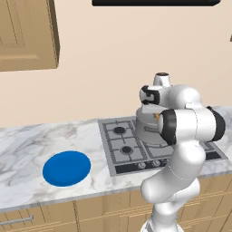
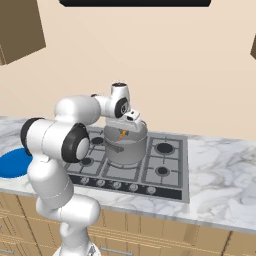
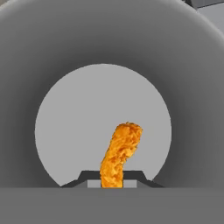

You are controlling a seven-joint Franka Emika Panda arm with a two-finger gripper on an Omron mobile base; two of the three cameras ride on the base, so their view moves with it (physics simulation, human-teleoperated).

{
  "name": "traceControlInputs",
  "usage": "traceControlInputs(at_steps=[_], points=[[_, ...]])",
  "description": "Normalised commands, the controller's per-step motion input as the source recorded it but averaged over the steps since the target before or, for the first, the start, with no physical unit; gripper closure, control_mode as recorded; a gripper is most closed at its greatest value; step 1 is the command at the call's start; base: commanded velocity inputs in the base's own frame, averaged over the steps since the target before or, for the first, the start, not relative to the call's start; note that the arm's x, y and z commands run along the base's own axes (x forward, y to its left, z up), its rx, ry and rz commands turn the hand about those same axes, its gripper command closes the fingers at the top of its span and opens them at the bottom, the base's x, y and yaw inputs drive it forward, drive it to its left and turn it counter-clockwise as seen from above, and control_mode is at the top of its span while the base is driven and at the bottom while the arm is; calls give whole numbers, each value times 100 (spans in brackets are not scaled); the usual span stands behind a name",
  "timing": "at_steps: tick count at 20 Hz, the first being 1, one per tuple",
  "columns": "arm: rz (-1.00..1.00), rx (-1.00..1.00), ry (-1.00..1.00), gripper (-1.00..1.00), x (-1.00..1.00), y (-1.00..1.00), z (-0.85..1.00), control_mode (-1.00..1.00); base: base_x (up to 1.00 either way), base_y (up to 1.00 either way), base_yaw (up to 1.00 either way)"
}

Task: Retrieve the frozen meat and place it in the pot on a burner. Then turn the burner on.

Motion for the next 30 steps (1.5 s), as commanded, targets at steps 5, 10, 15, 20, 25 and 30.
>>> traceControlInputs(at_steps=[5, 10, 15, 20, 25, 30], points=[[0, 0, -5, 100, 3, 0, -13, -100, 0, 0, 0], [0, 0, -2, 100, 0, 0, -21, -100, 0, 0, 0], [0, 0, 0, 100, 0, 0, -25, -100, 0, 0, 0], [0, 0, 0, 100, 0, 0, -7, -100, 0, 0, 0], [0, 0, 0, 100, 0, 0, 0, -100, 0, 0, 0], [0, 1, 0, 100, 0, 0, -3, -100, 0, 0, 0]])
